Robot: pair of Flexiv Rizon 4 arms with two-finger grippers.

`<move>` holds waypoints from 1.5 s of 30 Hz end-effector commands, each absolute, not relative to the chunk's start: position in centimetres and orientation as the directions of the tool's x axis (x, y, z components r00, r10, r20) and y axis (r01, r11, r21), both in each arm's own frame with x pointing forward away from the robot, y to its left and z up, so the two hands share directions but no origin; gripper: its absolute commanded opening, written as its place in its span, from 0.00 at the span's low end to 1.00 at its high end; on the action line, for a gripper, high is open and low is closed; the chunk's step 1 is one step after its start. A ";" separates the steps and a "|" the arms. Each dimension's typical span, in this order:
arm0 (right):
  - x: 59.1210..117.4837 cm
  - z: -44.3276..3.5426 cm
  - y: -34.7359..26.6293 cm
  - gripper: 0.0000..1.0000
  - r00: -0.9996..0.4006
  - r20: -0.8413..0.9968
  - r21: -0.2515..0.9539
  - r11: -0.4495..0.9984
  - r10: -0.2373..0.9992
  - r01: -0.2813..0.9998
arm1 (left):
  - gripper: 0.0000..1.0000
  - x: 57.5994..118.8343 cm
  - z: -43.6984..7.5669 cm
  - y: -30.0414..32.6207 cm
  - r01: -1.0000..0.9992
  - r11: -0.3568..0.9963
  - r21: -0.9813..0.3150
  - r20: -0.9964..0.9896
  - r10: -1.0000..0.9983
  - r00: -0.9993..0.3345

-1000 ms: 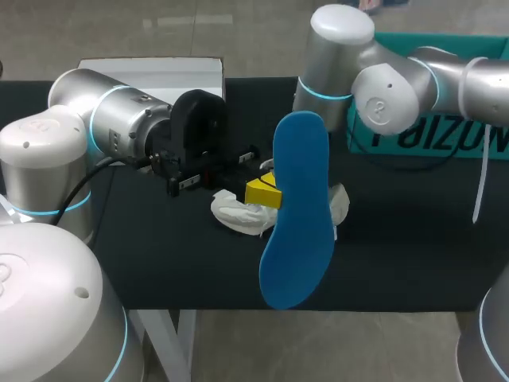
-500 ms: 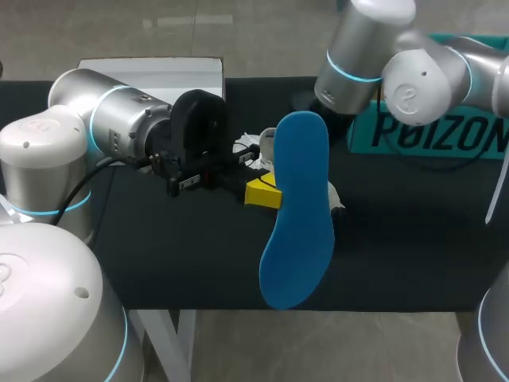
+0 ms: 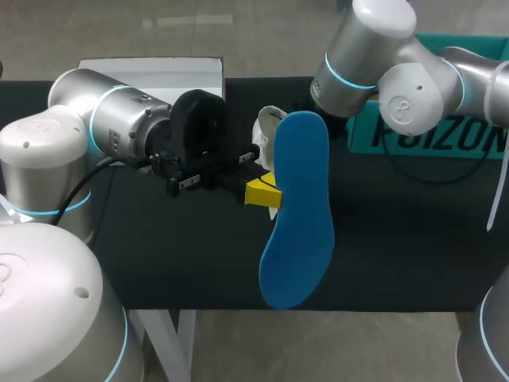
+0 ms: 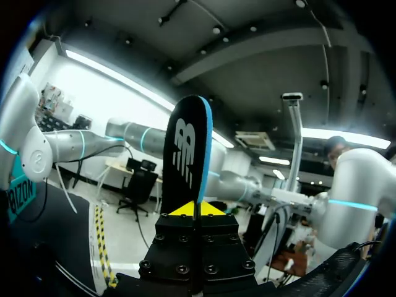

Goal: Take the shoe out of the shoebox, open the shoe tongue, remove and reinsert the insole, then place the shoe into the shoebox

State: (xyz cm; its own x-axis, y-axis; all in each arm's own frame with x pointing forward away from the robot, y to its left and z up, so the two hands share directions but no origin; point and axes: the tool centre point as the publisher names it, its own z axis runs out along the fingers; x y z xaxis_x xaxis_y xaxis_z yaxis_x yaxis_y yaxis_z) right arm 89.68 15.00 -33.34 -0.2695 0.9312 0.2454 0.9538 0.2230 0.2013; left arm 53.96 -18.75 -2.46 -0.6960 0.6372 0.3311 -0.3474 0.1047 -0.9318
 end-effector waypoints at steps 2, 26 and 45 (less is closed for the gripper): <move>88.8 -33.5 14.3 0.00 0.029 0.339 0.233 -0.114 0.940 0.966 | 0.00 54.0 -2.6 -18.8 -0.348 0.104 -0.932 0.331 0.639 -0.695; 89.1 -38.6 14.9 0.04 -0.130 0.360 0.116 0.094 0.924 0.989 | 0.00 54.0 -2.6 -18.8 -0.348 0.104 -0.932 0.331 0.639 -0.695; 87.8 -33.9 14.2 1.00 -0.141 0.484 0.194 0.051 0.863 0.980 | 0.00 54.0 -2.6 -18.8 -0.348 0.104 -0.932 0.331 0.639 -0.695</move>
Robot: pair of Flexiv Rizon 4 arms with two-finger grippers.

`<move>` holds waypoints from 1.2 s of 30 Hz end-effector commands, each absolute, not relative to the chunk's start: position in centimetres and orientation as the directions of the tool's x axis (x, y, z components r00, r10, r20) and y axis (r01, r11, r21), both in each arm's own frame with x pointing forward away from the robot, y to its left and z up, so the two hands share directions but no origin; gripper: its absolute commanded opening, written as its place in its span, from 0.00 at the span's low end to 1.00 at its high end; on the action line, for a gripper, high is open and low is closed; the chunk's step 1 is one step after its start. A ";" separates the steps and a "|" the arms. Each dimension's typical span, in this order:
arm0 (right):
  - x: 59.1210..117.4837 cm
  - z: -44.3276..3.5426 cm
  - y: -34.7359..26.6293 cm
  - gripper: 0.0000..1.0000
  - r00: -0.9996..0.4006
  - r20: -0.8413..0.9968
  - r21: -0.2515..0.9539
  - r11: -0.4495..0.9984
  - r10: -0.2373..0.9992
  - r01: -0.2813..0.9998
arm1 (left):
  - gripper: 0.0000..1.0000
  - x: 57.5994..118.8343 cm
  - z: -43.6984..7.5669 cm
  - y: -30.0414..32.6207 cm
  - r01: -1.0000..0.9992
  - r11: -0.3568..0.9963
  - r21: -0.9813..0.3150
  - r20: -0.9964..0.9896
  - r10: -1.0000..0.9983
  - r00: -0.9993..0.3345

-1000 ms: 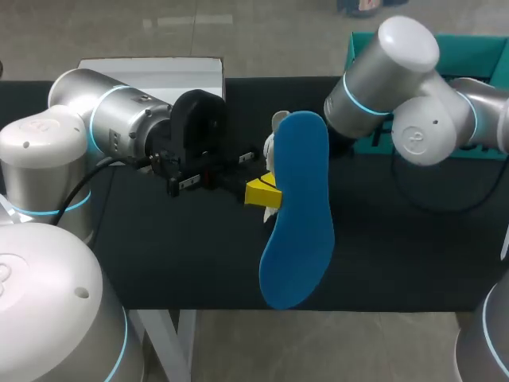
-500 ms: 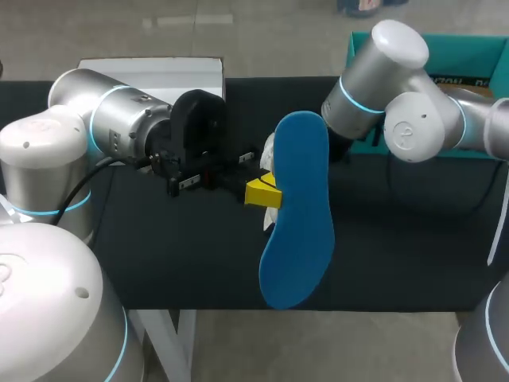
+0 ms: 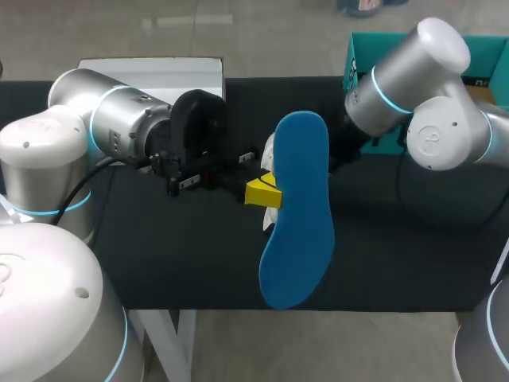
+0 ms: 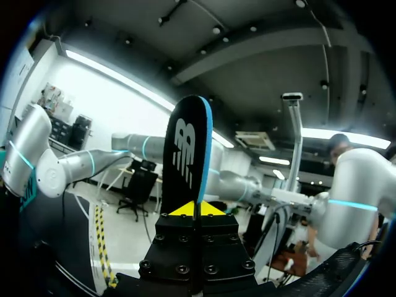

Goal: Take the shoe out of the shoebox, open the shoe tongue, remove and reinsert the insole, then place the shoe into the shoebox

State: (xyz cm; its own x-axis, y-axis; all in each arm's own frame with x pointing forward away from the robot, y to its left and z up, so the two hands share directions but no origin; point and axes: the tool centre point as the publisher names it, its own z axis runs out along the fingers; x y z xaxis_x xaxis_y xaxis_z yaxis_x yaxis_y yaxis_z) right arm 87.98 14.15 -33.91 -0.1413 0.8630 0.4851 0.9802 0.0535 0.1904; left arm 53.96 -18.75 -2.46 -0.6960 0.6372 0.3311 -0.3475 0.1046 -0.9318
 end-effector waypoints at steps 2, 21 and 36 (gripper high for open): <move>87.8 -33.9 14.2 1.00 -0.141 0.484 0.194 0.051 0.863 0.980 | 0.00 54.0 -2.6 -18.8 -0.348 0.104 -0.932 0.331 0.639 -0.695; 86.4 -28.6 12.6 1.00 0.057 0.710 0.000 -0.081 0.702 0.997 | 0.00 56.7 -1.8 -18.4 0.117 -0.010 -0.993 -0.094 0.669 -0.738; 87.2 -23.1 11.4 1.00 0.165 0.859 -0.147 -0.075 0.485 0.986 | 0.00 61.0 -2.0 -15.9 0.584 0.119 -0.803 -0.395 0.627 -0.671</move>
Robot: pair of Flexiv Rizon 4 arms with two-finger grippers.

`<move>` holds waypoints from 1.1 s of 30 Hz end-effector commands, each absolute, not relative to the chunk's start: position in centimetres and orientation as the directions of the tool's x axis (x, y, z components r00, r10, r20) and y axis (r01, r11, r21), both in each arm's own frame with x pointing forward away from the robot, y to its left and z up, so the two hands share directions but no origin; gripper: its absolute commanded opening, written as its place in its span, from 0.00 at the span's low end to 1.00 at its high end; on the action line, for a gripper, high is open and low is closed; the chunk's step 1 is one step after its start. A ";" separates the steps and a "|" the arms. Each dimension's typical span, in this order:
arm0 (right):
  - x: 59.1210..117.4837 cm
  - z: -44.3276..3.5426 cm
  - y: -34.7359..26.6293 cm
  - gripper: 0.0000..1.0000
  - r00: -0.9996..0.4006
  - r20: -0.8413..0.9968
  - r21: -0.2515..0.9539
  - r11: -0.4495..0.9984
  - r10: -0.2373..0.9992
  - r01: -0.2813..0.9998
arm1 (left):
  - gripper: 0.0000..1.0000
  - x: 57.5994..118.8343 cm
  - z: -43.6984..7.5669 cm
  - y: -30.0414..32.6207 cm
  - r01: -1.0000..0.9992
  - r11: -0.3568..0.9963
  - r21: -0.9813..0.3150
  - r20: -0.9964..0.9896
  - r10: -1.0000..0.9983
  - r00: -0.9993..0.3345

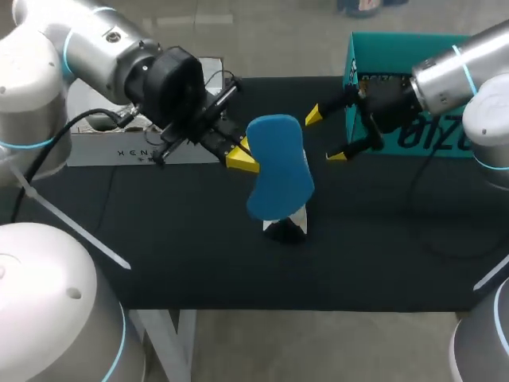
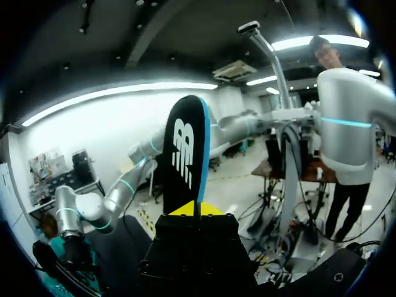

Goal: Take the shoe out of the shoebox, open the shoe tongue, remove and reinsert the insole, then place the shoe into the shoebox

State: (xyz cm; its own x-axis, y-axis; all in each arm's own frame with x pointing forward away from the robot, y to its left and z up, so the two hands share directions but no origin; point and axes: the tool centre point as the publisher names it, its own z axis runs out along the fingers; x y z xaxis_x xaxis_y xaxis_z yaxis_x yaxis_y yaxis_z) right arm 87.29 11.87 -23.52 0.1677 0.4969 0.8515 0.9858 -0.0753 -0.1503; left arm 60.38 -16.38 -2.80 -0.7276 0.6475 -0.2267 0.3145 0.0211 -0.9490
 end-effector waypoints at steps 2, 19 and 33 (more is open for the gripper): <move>87.4 -22.9 11.2 1.00 0.164 0.860 -0.144 -0.079 0.484 0.986 | 0.00 61.0 -2.0 -15.9 0.584 0.119 -0.803 -0.395 0.627 -0.671; 86.5 -17.4 11.4 1.00 0.430 0.889 -0.443 0.055 0.160 0.895 | 0.00 64.1 -3.5 -16.8 0.836 0.055 -0.546 -0.681 0.553 -0.480; 86.4 -13.2 11.0 1.00 0.406 0.907 -0.408 -0.011 0.111 0.913 | 0.00 70.8 -4.6 -17.3 0.940 -0.262 0.218 -0.786 0.524 0.328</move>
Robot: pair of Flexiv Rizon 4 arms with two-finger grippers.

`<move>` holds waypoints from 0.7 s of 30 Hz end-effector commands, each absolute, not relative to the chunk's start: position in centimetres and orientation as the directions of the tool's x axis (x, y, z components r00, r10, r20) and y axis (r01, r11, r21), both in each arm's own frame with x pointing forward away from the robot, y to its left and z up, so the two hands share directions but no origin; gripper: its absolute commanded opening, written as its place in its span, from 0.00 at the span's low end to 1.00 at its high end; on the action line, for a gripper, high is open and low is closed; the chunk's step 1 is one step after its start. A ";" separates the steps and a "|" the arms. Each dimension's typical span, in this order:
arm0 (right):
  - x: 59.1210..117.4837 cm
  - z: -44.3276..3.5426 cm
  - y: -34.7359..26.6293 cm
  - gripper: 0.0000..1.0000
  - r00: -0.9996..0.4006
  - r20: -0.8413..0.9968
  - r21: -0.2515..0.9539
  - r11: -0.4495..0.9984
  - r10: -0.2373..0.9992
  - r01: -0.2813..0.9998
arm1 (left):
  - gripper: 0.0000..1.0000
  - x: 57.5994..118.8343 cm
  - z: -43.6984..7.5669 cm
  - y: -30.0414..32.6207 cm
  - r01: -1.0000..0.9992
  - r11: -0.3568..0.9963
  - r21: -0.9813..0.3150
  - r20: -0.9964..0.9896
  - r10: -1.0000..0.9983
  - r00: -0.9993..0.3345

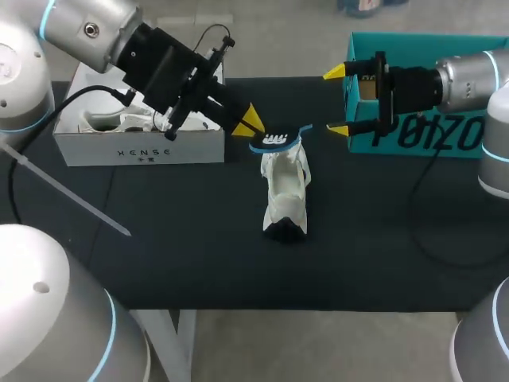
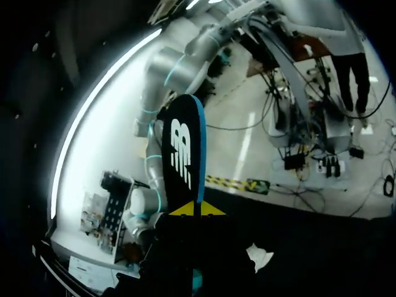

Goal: Take the shoe out of the shoebox, open the shoe tongue, remove and reinsert the insole, then place the shoe into the shoebox

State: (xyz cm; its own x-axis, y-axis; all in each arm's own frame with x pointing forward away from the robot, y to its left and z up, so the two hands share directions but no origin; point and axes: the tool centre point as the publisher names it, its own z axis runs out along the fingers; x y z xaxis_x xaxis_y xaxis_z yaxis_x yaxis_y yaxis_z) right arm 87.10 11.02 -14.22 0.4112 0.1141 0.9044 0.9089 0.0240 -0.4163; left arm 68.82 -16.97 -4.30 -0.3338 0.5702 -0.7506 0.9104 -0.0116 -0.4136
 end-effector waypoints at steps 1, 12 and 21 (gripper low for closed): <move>86.4 -13.0 11.1 1.00 0.401 0.910 -0.401 -0.020 0.110 0.916 | 0.00 71.2 -4.8 -17.3 0.931 -0.269 0.246 -0.768 0.532 0.357; 86.3 -11.7 12.1 1.00 0.210 0.968 -0.185 -0.177 0.136 0.967 | 0.00 75.1 -6.6 -17.5 0.808 -0.310 0.500 -0.631 0.508 0.586; 86.4 -11.3 13.6 1.00 0.131 0.984 -0.094 -0.268 0.124 0.959 | 0.00 76.9 -7.8 -18.4 0.869 -0.212 0.447 -0.676 0.557 0.483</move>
